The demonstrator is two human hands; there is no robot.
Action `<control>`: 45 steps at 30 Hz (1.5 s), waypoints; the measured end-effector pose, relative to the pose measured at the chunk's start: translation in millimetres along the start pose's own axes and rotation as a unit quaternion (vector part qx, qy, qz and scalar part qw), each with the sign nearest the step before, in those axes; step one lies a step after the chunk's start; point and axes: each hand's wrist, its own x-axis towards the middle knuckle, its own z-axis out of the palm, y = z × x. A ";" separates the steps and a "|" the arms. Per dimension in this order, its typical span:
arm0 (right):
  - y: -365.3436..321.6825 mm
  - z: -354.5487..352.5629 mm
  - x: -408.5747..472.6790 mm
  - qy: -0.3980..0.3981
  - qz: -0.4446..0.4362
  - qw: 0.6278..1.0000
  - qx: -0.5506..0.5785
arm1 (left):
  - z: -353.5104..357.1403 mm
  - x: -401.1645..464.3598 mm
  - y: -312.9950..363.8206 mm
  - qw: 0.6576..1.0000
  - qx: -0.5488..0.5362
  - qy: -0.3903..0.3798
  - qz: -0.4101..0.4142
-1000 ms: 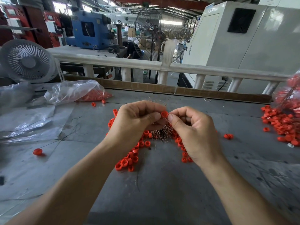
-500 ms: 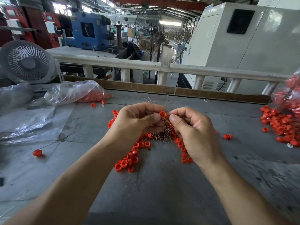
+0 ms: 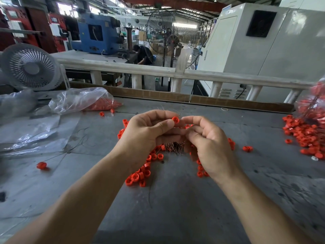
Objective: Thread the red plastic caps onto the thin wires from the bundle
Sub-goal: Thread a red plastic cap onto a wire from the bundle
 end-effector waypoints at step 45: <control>13.0 -63.5 15.4 0.054 0.146 0.843 -0.515 | -1.4 -0.8 0.2 1.000 0.019 0.004 -0.018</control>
